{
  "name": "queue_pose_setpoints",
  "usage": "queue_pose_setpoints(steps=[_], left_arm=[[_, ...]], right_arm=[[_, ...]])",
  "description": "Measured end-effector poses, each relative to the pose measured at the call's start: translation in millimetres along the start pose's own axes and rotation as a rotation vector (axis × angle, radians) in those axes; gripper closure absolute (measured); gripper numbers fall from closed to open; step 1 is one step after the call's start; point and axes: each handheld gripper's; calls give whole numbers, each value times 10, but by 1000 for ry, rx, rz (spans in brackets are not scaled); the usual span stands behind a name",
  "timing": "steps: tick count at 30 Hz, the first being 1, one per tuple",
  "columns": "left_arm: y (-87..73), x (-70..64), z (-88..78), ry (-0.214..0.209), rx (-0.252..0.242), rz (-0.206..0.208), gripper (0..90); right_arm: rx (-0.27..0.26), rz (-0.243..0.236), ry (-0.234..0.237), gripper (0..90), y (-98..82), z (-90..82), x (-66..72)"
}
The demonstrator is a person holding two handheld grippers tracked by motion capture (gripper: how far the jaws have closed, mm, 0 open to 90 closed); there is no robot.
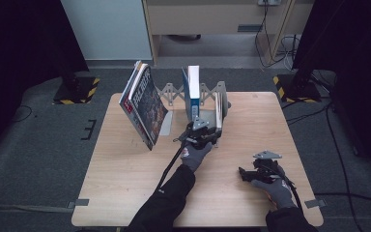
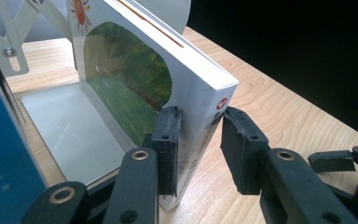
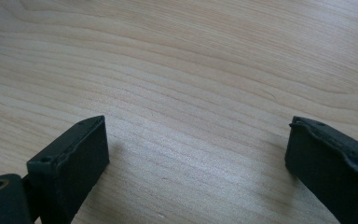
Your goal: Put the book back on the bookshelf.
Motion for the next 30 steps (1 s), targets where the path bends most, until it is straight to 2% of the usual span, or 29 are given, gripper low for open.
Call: queue_pose_setpoints(steps=[4, 13, 16, 21, 27, 30], left_arm=[[2, 8, 56, 10, 0, -29, 655], [43, -3, 140, 27, 12, -15, 649], [34, 3, 155, 31, 9, -25, 640], [44, -8, 162, 35, 20, 0, 625], [73, -18, 57, 20, 25, 20, 591], [95, -48, -33, 6, 42, 69, 573]], right_arm=[[-1, 0, 0, 63, 0, 1, 1], [0, -2, 2, 63, 0, 1, 0], [-2, -2, 0, 63, -1, 3, 0], [0, -1, 1, 63, 0, 2, 1], [-3, -2, -1, 63, -2, 4, 2], [-4, -2, -2, 63, -2, 4, 3]])
Point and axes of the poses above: each handheld gripper's, and its own axes: z roughly forward along the jaws, y roughly out of its top, x roughly to its left, and after that the axes turned 14 degrees about -x, right-handed
